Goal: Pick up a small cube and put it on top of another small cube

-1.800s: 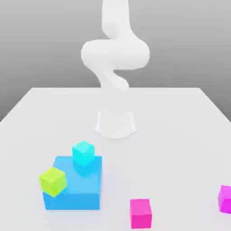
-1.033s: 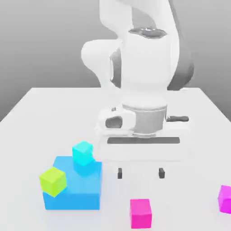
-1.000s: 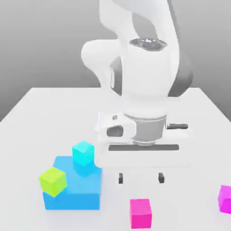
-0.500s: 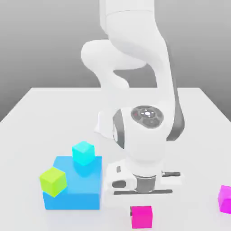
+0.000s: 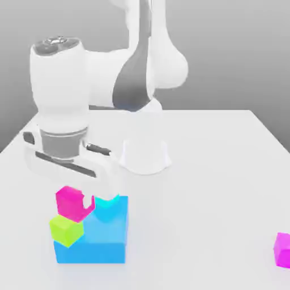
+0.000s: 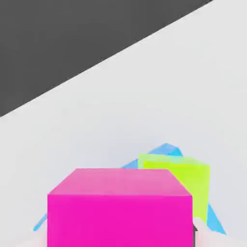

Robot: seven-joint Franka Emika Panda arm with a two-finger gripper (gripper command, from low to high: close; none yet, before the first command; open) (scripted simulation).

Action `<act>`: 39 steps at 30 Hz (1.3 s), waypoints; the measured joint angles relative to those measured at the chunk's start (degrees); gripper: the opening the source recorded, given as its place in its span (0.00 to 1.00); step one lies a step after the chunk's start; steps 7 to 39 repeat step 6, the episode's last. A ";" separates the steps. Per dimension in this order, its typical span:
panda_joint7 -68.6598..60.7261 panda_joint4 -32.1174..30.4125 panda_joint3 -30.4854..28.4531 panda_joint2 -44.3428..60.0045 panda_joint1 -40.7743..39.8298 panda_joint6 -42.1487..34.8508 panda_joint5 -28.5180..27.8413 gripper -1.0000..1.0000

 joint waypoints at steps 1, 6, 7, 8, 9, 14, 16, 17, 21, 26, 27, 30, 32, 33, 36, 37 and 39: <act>-0.15 -0.38 -0.11 1.39 -0.04 1.76 0.38 0.00; -0.74 -1.38 0.24 6.01 -0.39 7.35 1.35 1.00; -0.74 -1.38 0.24 6.01 -0.39 7.35 1.35 1.00; -0.74 -1.38 0.24 6.01 -0.39 7.35 1.35 1.00; -0.74 -1.38 0.24 6.01 -0.39 7.35 1.35 1.00; -0.74 -1.38 0.24 6.01 -0.39 7.35 1.35 1.00; -0.74 -1.38 0.24 6.01 -0.39 7.35 1.35 1.00; -0.74 -1.38 0.24 6.01 -0.39 7.35 1.35 1.00; -0.74 -1.38 0.24 6.01 -0.39 7.35 1.35 1.00; -0.74 -1.38 0.24 6.01 -0.39 7.35 1.35 1.00; -0.74 -1.38 0.24 6.01 -0.39 7.35 1.35 1.00; -0.74 -1.38 0.24 6.01 -0.39 7.35 1.35 1.00; -0.74 -1.38 0.24 6.01 -0.39 7.35 1.35 1.00; -0.74 -1.38 0.24 6.01 -0.39 7.35 1.35 1.00; -0.74 -1.38 0.24 6.01 -0.39 7.35 1.35 1.00; -0.74 -1.38 0.24 6.01 -0.39 7.35 1.35 1.00; -0.74 -1.38 0.24 6.01 -0.39 7.35 1.35 1.00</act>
